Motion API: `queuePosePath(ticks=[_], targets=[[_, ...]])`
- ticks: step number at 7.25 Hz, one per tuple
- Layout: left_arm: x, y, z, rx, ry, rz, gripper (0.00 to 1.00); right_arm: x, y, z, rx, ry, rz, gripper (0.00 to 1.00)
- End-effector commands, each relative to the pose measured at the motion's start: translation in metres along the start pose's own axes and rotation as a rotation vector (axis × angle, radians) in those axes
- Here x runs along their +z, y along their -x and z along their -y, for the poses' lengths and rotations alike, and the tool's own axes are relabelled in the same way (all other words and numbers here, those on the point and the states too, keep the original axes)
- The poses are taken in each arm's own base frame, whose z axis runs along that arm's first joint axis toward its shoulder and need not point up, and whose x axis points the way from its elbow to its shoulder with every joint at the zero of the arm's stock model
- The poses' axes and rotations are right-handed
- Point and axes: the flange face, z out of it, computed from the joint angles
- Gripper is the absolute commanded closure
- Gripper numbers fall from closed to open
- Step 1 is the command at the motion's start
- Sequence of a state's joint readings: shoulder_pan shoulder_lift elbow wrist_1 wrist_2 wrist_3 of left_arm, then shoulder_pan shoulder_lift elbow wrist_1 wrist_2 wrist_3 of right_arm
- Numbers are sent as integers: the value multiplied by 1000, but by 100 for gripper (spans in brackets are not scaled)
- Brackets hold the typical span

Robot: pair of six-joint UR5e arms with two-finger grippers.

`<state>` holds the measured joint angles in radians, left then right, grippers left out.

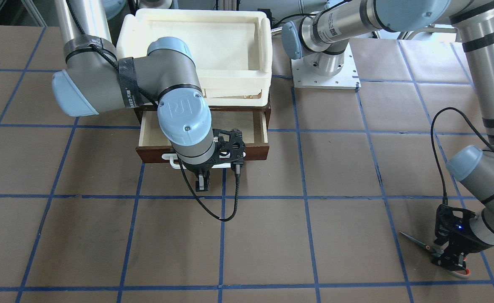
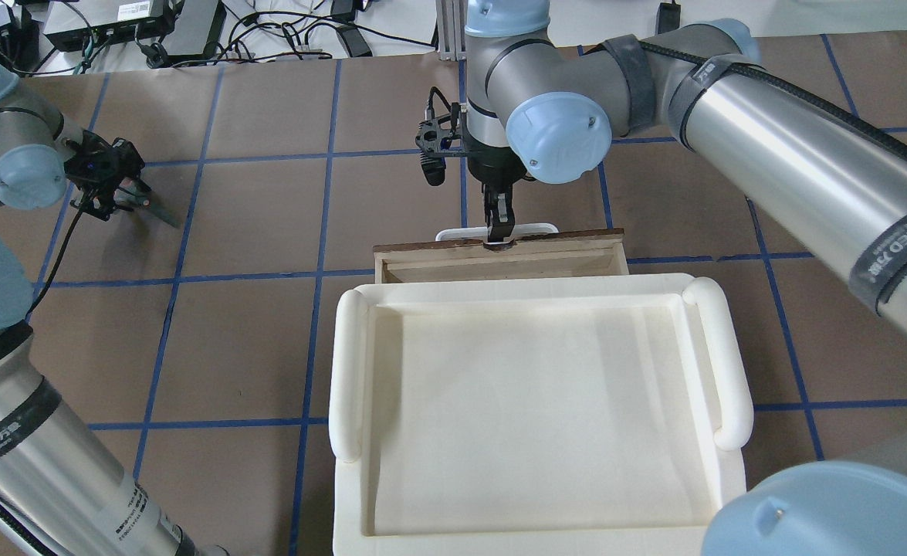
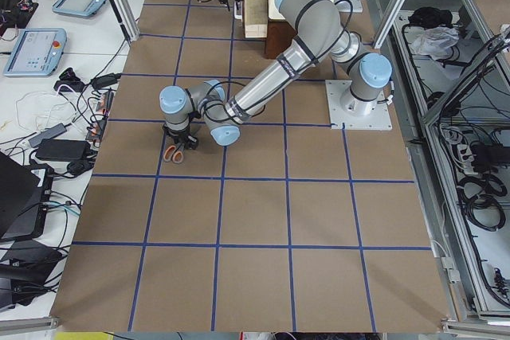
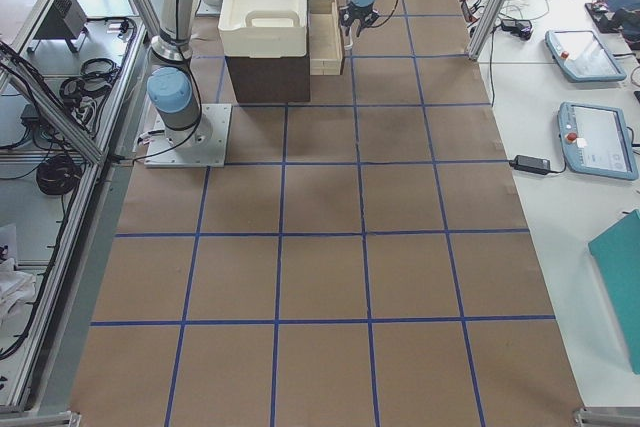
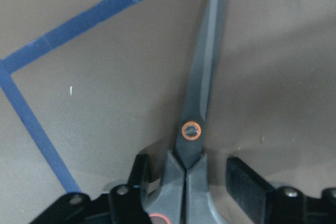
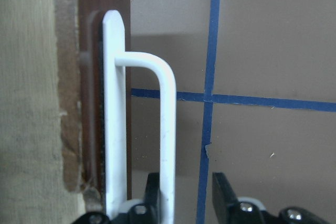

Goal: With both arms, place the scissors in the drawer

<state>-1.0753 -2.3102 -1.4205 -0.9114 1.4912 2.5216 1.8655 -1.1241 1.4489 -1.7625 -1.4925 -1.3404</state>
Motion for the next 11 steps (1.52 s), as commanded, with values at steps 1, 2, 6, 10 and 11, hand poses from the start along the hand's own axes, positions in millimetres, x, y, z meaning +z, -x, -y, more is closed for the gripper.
queuePosePath(ticks=[1,2,6,10,11], targets=[[-1,0,0,0,2,0,65,6,-13,2,2,2,3,56],[-3,0,0,2,4,1,66,5,-19,3,1,4,-4,56],[-40,3,16,-19,-29,-5,70,-8,-39,-23,45,-10,-29,56],[-119,29,89,-114,-85,-57,70,-2,-53,-23,48,-14,-29,56],[-141,34,112,-173,-96,-74,70,-1,-55,-23,47,-17,-34,56]])
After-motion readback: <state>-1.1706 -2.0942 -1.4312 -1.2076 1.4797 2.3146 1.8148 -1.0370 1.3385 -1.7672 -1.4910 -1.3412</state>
